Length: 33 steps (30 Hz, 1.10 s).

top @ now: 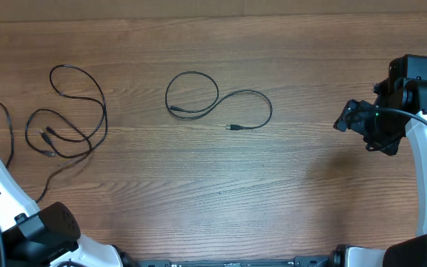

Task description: Untangle cables

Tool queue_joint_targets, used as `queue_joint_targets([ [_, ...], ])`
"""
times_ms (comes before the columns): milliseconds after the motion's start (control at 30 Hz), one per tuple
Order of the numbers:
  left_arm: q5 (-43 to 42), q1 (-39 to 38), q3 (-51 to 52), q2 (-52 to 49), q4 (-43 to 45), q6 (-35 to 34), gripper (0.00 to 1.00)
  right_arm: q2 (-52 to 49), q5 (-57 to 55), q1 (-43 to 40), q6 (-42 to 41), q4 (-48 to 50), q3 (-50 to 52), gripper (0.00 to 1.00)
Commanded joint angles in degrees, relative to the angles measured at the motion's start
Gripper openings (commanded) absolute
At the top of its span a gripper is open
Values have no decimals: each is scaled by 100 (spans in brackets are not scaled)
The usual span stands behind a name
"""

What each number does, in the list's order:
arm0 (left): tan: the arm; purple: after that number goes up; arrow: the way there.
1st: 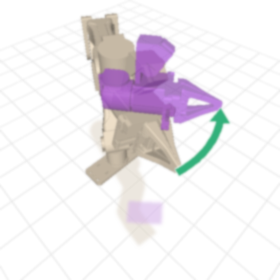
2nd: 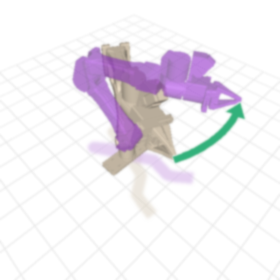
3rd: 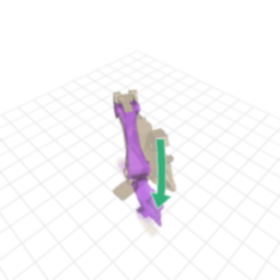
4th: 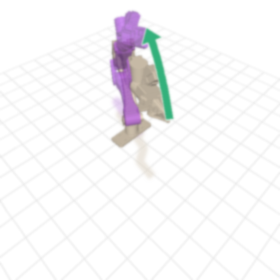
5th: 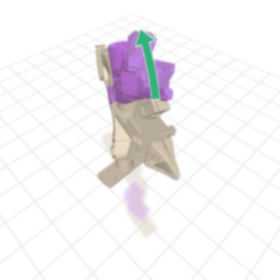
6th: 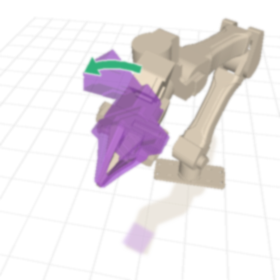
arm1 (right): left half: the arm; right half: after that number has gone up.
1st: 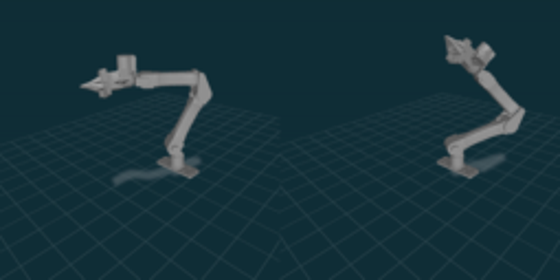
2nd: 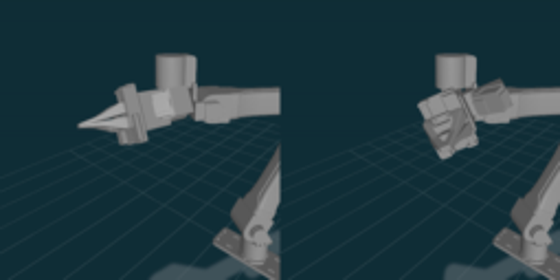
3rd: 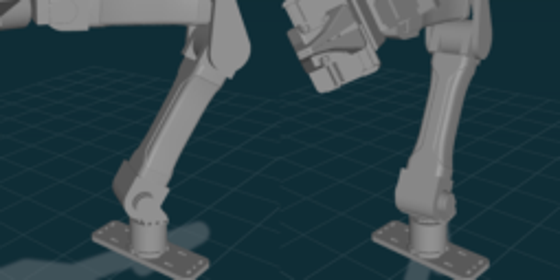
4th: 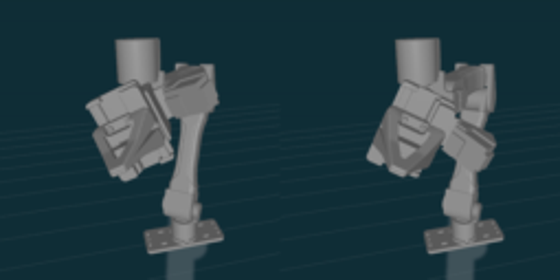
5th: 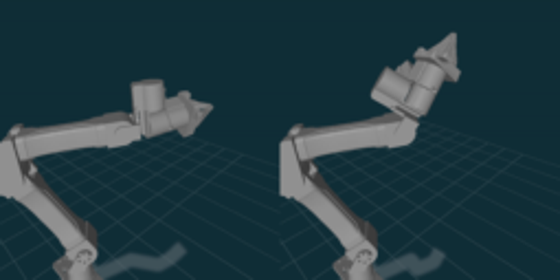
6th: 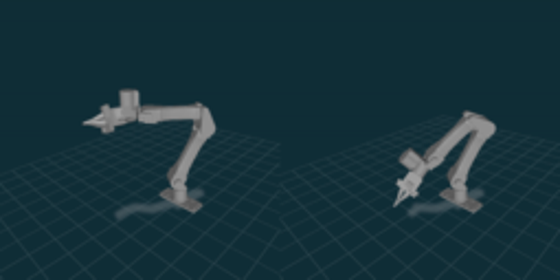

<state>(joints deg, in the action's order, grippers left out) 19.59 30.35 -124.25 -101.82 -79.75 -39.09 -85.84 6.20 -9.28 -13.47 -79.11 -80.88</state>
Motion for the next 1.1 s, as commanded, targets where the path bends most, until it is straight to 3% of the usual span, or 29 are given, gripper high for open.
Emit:
queue_joint_targets([
  [0, -682, -343, -20, 24, -122, -114, 72, 15, 37, -11, 7, 17, 26, 87],
  [167, -1178, -1471, -20, 2, 9, 538, 75, 15, 37, -11, 9, 15, 26, 90],
  [333, -2061, -3069, -11, -330, 247, 1974, 80, 15, 39, -11, 4, -15, 26, 100],
  [400, -2277, -3858, -9, -702, 240, 2592, 87, 15, 42, -11, 4, -15, 26, 100],
  [633, -2564, -5687, -9, -2326, 437, 4059, 88, 15, 39, -11, 4, -26, 26, 100],
  [900, -2564, -6583, -9, -3493, 1062, 4835, 90, 15, 39, -11, 4, -22, 26, 100],
  [1067, -2564, -6745, -9, -3781, 1303, 4872, 90, 15, 37, -11, 7, -13, 26, 100],
])
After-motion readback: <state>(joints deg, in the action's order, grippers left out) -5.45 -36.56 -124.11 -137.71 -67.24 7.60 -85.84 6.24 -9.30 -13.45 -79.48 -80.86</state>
